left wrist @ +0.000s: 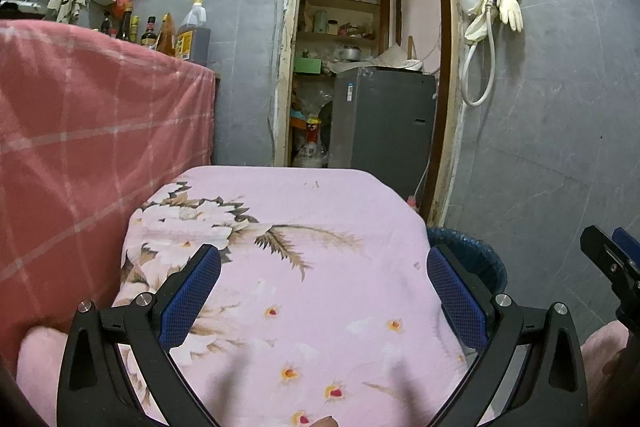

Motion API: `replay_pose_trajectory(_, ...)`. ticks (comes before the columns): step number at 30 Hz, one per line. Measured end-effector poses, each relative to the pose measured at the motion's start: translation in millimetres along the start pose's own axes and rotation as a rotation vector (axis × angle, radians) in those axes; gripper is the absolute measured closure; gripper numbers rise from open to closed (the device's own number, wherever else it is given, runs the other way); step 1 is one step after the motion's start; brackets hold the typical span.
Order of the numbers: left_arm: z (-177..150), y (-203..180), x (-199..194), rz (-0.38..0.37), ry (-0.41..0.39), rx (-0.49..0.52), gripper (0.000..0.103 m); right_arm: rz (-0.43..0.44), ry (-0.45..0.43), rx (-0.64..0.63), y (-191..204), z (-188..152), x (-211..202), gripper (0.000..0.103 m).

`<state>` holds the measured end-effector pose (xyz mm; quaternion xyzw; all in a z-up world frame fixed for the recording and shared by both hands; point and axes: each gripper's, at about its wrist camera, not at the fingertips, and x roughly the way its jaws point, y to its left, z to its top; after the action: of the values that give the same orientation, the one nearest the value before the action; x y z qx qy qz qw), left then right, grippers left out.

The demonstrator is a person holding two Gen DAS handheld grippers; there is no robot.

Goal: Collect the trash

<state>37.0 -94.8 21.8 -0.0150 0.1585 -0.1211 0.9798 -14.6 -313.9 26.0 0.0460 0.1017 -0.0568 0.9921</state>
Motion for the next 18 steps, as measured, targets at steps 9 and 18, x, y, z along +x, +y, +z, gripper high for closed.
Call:
replay_pose_trajectory(9,-20,7,4,0.01,0.021,0.007,0.002,-0.009,0.048,0.025,1,-13,7,0.0)
replay_pose_trajectory(18,-23,10,7,0.025,0.021,0.001,0.002,-0.017,0.062,0.021,2,-21,11,0.0)
